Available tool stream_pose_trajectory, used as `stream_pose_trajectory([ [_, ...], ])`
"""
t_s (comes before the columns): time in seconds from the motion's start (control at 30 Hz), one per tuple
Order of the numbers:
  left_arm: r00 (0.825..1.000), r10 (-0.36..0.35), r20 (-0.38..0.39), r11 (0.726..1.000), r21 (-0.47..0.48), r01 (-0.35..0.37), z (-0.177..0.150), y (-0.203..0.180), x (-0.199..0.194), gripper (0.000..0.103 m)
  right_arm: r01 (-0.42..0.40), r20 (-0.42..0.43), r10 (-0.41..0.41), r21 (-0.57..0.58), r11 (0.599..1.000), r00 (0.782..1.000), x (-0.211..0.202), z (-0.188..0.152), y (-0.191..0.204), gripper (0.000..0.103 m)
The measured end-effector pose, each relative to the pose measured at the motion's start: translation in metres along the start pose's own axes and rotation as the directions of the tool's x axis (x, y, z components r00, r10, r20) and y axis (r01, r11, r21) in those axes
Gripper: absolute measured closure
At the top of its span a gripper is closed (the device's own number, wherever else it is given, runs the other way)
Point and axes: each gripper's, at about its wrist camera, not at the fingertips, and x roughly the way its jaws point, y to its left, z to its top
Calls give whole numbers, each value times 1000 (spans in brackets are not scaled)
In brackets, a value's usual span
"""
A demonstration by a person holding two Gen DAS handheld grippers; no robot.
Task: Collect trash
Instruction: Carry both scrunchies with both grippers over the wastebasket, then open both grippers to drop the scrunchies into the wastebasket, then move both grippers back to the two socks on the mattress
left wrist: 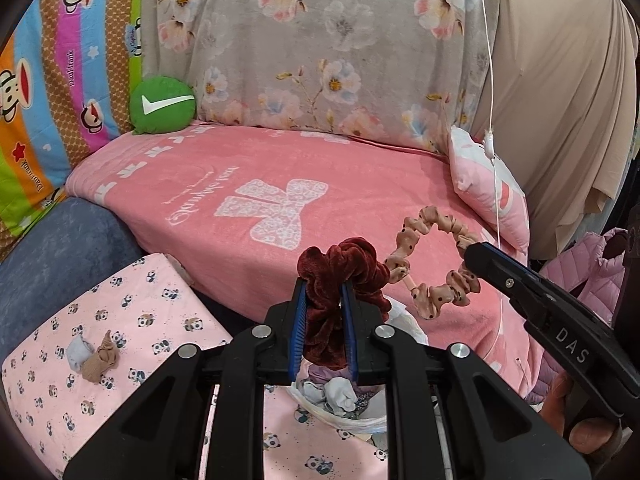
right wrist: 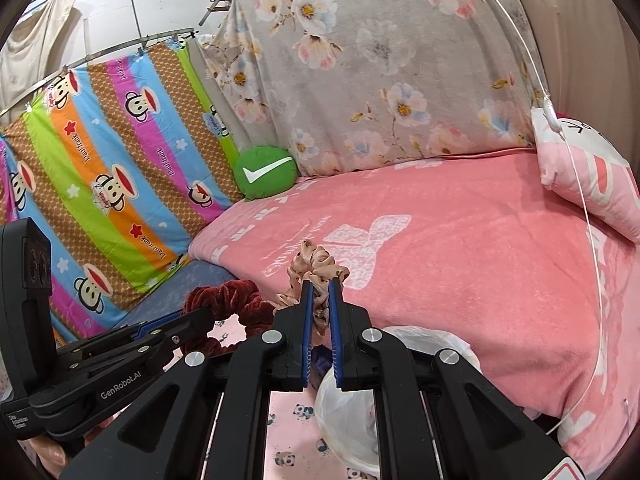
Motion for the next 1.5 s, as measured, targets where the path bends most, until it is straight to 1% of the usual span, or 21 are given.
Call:
stream_pose_trajectory([
  [0.33,999,-15,-33,1000,19,16,-1,-16,16,85,29,-10,-29,25,999,1000,0,-4,-23,93],
  [0.5,999,-19,-45,1000,14,19,-2,-21,26,84,39,-22,-38,32,999,999,3,-6,-31,89],
  [0.6,998,-30,-56,999,12,30,-4,-24,31,81,48,-32,-47,34,998,998,5,-7,-34,85],
  [0.63,998,-26,-54,1000,11,27,-4,-24,32,74,51,-32,-49,37,998,998,6,-8,-35,85],
  [0.67,999,-18,-45,1000,9,18,-5,-25,32,61,53,-33,-52,39,998,998,6,-8,-36,84],
  [0.7,999,-6,-33,1000,6,6,-5,-25,31,53,53,-34,-52,43,998,998,7,-9,-37,83],
  [0.73,1000,5,-23,1000,3,-5,-6,-25,30,41,55,-35,-53,45,997,998,7,-10,-38,83],
  [0.77,1000,14,-14,1000,-1,-14,-6,-24,29,39,56,-35,-55,48,997,998,7,-11,-39,82],
  [0.97,1000,25,-15,1000,-18,-26,-4,-19,28,39,53,-43,-51,49,997,998,10,-11,-41,82],
  [1.07,999,33,-16,999,-23,-33,-5,-16,28,39,49,-46,-47,43,998,998,10,-13,-39,79],
  [1.2,999,42,-15,999,-31,-42,-7,-12,27,39,41,-51,-39,41,998,998,11,-15,-37,78],
  [1.5,998,68,-14,995,-78,-69,-13,12,20,39,20,-71,-19,13,1000,997,18,-19,-22,77],
])
